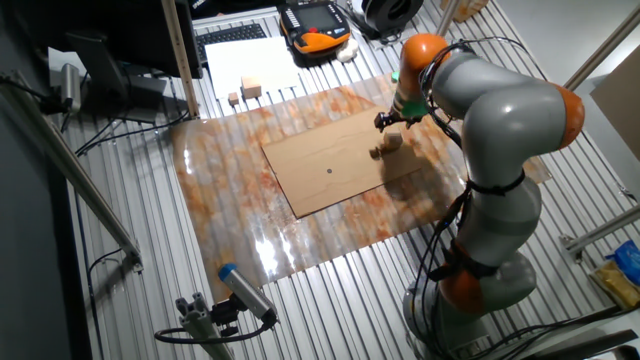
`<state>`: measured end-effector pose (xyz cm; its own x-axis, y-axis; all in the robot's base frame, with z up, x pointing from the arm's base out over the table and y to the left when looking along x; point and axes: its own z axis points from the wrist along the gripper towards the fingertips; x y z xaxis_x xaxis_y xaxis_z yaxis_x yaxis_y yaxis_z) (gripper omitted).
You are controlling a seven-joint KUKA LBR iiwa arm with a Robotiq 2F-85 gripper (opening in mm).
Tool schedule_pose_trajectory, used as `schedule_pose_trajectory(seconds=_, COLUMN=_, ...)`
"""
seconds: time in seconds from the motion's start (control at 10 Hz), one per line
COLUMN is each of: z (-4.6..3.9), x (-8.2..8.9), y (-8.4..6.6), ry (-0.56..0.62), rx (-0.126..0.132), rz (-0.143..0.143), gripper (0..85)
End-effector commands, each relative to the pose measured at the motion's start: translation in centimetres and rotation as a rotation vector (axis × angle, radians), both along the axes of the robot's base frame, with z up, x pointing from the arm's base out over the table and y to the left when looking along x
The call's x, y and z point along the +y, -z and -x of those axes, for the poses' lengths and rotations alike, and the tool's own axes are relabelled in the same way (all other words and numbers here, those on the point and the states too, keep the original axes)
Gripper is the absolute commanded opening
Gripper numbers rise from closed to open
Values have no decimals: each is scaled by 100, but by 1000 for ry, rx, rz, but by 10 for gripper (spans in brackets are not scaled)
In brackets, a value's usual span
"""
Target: Grab the block and place it at the designated location
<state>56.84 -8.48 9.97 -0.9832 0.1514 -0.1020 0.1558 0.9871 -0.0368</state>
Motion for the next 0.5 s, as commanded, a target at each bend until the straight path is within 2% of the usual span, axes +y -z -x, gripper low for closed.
schedule_pose_trajectory(seconds=0.0, z=12, x=-19, y=318, ry=-7, rx=-4, rz=-8, gripper=850)
schedule_pose_trajectory(seconds=0.2, z=26, x=-51, y=356, ry=-8, rx=8, rz=-17, gripper=850)
schedule_pose_trajectory(seconds=0.4, z=29, x=-66, y=395, ry=-9, rx=16, rz=-6, gripper=850)
